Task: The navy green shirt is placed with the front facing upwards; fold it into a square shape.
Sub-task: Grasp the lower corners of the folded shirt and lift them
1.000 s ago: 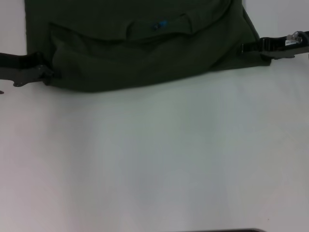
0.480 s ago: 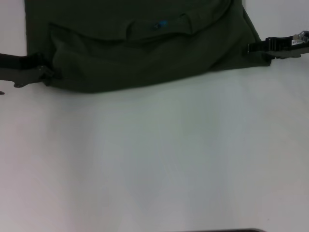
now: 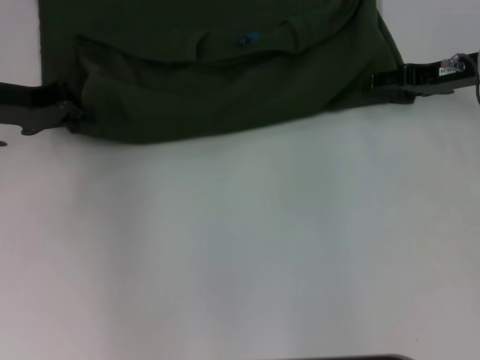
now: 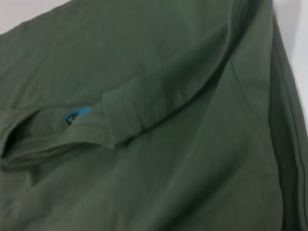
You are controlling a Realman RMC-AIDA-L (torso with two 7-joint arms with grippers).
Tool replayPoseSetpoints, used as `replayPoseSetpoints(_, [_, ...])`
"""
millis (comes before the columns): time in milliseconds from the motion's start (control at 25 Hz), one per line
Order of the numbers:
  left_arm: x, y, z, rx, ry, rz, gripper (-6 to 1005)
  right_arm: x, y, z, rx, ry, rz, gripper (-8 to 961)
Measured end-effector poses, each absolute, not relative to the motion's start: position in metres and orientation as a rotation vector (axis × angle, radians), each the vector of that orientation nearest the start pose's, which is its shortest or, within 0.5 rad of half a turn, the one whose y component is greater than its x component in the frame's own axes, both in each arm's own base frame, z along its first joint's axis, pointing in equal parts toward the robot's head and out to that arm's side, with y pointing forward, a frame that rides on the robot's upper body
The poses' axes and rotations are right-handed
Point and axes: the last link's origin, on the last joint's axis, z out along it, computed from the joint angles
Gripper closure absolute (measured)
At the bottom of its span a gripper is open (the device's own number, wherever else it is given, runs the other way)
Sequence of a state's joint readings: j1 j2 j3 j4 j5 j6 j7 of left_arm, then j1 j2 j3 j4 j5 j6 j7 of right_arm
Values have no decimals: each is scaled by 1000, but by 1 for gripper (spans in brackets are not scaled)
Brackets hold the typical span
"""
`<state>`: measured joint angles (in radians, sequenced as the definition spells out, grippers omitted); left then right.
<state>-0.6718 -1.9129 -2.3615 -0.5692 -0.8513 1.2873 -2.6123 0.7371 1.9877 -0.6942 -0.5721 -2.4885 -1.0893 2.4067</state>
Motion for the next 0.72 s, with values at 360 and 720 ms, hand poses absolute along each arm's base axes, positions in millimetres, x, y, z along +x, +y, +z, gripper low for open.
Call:
replayPoseSetpoints(360, [-301, 385, 36, -1995, -1982, -303, 984, 298, 410, 25, -2063, 1634, 230, 71])
replayPoseSetpoints(720, [-299, 385, 35, -2004, -1984, -304, 982, 300, 407, 25, -2083, 1640, 168, 128])
